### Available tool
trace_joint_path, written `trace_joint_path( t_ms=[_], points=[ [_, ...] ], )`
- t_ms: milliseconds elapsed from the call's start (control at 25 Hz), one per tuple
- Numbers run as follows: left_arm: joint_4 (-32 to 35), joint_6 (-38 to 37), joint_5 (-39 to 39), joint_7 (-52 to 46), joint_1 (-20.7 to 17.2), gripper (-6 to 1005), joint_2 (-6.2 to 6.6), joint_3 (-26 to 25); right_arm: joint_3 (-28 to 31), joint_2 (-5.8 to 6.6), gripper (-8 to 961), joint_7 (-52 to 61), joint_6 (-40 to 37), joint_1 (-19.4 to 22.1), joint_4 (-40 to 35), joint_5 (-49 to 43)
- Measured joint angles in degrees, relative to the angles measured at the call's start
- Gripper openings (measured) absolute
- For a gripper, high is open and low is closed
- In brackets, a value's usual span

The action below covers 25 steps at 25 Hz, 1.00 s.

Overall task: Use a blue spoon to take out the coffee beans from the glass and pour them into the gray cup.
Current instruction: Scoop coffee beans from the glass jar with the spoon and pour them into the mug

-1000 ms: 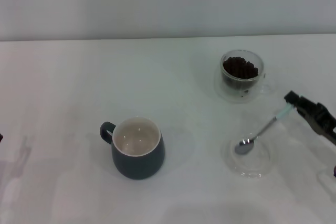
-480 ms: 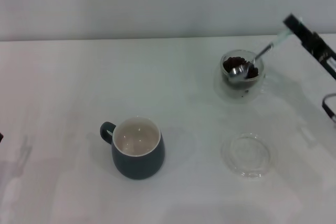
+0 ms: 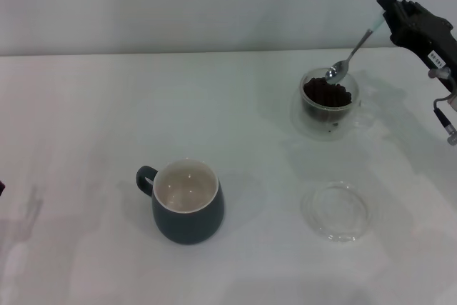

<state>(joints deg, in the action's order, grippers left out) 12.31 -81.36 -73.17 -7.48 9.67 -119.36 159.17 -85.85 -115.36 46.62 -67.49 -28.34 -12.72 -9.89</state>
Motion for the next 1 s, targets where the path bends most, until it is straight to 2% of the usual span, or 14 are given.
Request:
trace_joint_path(
  t_ms=[240, 640, 1000],
  points=[
    [0.0, 0.7, -1.2, 0.0, 0.2, 864, 0.0, 0.0, 0.1, -0.25, 149, -7.1, 0.3, 1.1, 0.2, 0.1],
    [0.0, 2.0, -1.3, 0.0, 0.7, 863, 0.0, 0.0, -0.9, -0.82, 149, -8.0, 1.0, 1.6, 1.1, -0.3],
    [0.1, 2.2, -1.3, 0.0, 0.7, 863, -0.08, 0.2, -2.3, -0.83, 150, -7.7, 5.5, 0.9, 1.1, 0.1]
  ],
)
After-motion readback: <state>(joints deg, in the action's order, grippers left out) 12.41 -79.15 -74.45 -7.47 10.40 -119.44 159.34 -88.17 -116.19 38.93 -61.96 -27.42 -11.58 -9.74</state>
